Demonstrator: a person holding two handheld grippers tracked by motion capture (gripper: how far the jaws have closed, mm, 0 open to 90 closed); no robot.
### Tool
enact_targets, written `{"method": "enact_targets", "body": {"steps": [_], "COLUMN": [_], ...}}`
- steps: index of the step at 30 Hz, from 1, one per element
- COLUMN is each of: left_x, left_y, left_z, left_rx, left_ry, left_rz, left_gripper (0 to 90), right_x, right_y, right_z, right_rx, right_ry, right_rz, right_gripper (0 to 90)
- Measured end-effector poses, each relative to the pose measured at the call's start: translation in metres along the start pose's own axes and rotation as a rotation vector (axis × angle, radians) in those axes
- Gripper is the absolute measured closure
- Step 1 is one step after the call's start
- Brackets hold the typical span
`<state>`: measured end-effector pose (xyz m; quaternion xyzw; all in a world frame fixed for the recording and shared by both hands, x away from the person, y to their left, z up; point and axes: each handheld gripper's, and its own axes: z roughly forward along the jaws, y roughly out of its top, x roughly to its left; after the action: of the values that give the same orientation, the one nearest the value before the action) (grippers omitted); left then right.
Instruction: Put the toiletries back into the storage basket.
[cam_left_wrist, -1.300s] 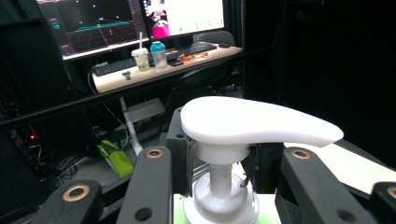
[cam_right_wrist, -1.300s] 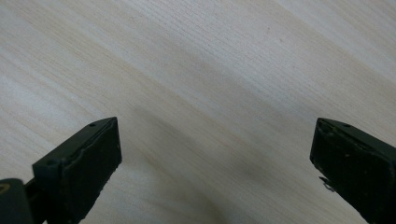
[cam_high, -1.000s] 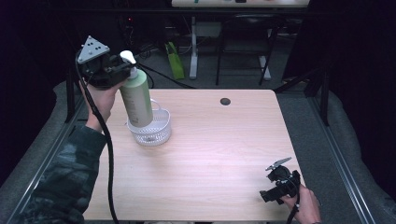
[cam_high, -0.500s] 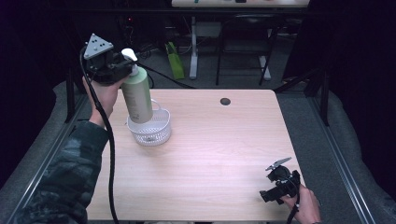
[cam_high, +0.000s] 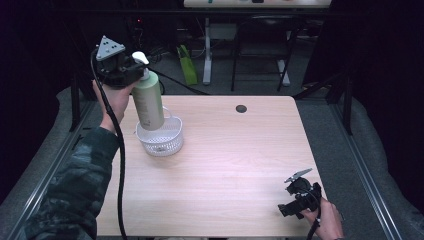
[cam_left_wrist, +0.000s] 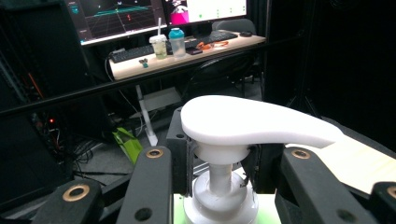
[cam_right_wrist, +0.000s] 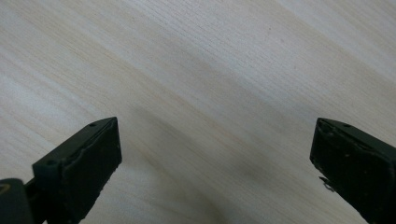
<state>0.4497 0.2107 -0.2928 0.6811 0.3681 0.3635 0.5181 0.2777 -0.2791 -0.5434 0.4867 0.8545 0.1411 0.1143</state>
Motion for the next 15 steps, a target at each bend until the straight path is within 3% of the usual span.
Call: {"method": "enact_targets", "body": {"steps": [15], "left_x": [-0.003], "left_y": [-0.013], "left_z": [0.02], "left_rx": [0.026], "left_ry": [0.001], "left_rz": [-0.021], "left_gripper": [66.8], "right_x": [0.0], "right_y": [0.0], "right_z": [0.0], "right_rx": [0.001], "right_ry": [0.003], "right_rz": [0.003], "right_gripper": [1.7]}}
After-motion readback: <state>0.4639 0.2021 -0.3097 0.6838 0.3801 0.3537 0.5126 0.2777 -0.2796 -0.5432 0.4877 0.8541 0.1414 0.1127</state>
